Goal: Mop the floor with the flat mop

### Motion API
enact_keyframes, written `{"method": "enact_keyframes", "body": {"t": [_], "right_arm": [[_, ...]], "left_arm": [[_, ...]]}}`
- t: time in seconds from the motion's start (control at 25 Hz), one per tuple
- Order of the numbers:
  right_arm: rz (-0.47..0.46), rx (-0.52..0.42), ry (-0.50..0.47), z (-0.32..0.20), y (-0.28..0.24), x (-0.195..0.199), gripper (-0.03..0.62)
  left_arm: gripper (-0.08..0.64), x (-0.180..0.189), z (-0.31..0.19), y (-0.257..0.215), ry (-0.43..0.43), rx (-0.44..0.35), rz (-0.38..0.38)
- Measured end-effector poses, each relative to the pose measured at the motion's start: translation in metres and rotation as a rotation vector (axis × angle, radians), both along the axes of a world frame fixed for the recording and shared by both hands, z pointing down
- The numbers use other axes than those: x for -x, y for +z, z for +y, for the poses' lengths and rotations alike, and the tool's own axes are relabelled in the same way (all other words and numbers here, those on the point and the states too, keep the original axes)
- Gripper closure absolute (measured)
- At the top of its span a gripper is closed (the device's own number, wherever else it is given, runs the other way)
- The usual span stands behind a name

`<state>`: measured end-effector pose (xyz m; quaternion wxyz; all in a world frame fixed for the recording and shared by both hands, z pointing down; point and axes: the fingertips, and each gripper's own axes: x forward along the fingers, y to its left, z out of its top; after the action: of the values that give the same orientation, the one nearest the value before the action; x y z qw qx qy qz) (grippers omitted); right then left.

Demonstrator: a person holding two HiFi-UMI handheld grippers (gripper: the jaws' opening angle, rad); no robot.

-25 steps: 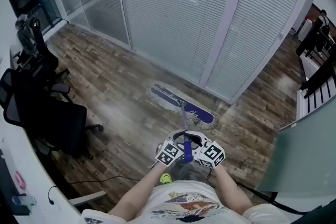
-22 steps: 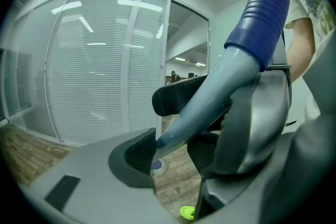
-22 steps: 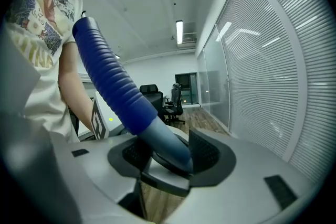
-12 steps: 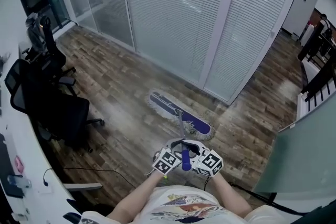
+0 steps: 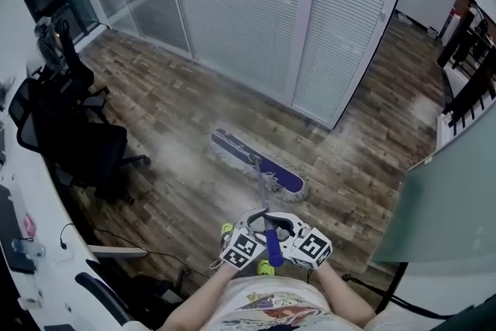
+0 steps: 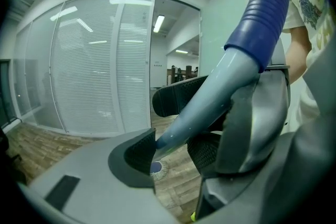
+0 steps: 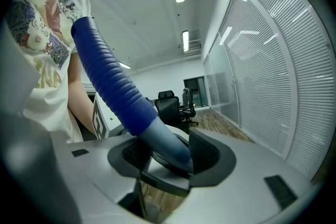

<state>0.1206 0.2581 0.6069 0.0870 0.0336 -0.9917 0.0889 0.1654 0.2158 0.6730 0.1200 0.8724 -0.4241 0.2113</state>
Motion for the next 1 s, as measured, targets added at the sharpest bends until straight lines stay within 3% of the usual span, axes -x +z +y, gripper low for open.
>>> {"method": "enact_keyframes", "body": {"t": [0.28,0.48,0.76,1.0], "right_arm": [[0.009,-0.001,-0.059,0.038,-0.009,-0.019,0.405],[0.02,-0.009,-0.049,0.044,-0.001,-0.029,0.405],[0.057,-0.022,-0.042,0.028,0.003,-0.034,0.405],[0.026,-0.027,-0.004,-0.001,-0.007,-0.015,0.405]], "left_arm": [[0.396,-0.019,0.035,-0.011,-0.045,0.004,0.021],[0.396,-0.028,0.041,-0.004,-0.044,-0.011,0.012],[0.391,-0.035,0.025,0.0,0.001,-0.015,0.019],[0.393,-0.017,-0.002,-0.012,-0.016,-0.041,0.056]]}}
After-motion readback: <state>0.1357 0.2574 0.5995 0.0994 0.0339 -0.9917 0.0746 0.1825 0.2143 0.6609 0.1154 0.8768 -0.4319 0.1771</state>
